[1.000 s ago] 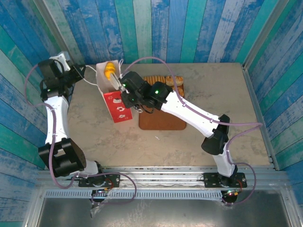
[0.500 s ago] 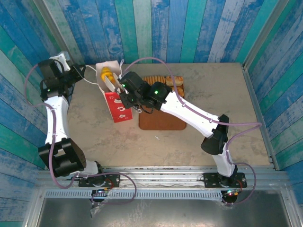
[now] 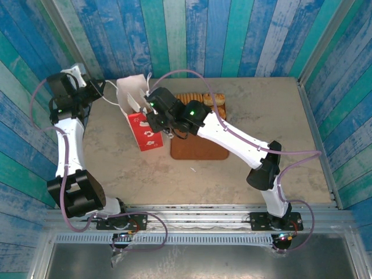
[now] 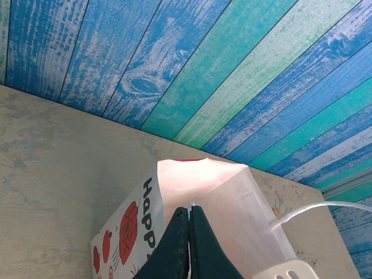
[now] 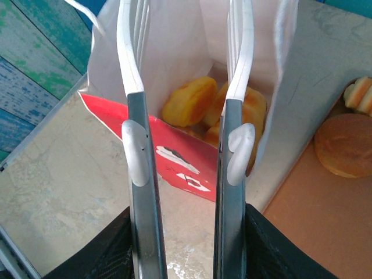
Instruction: Place the fake bread into the paper bag
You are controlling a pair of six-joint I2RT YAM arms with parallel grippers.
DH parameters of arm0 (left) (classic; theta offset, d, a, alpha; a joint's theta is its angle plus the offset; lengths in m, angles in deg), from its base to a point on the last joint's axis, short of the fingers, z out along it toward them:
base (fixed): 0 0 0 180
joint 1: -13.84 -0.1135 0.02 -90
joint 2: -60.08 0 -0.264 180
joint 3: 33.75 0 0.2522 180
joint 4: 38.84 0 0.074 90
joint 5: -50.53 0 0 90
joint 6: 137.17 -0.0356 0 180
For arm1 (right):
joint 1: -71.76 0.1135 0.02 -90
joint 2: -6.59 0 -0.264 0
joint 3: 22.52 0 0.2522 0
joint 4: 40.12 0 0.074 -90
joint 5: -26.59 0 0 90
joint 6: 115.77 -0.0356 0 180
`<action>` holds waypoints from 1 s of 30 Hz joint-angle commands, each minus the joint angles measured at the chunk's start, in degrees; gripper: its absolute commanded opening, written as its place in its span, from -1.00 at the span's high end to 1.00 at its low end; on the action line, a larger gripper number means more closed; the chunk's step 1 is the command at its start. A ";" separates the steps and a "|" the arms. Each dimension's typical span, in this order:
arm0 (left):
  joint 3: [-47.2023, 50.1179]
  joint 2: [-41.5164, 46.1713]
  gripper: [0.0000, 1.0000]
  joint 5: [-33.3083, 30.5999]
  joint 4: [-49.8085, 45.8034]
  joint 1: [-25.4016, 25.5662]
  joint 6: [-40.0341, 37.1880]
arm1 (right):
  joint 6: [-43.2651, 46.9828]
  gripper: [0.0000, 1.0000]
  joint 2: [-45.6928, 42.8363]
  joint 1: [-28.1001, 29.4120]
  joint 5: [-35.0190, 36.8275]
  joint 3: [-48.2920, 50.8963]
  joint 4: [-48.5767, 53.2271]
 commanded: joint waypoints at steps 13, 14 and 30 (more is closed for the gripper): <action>-4.45 3.42 -0.43 0.13 -0.43 0.00 0.75 | 0.06 0.09 -12.72 -2.91 -8.88 -4.43 -5.84; -4.45 4.25 -0.55 -0.49 -0.88 -0.03 0.42 | -0.06 0.10 -14.39 -3.14 -9.19 -3.00 -6.97; 15.32 23.68 -0.88 -9.24 2.61 -0.04 4.12 | 1.38 0.10 -33.73 -11.63 -0.26 35.81 -10.48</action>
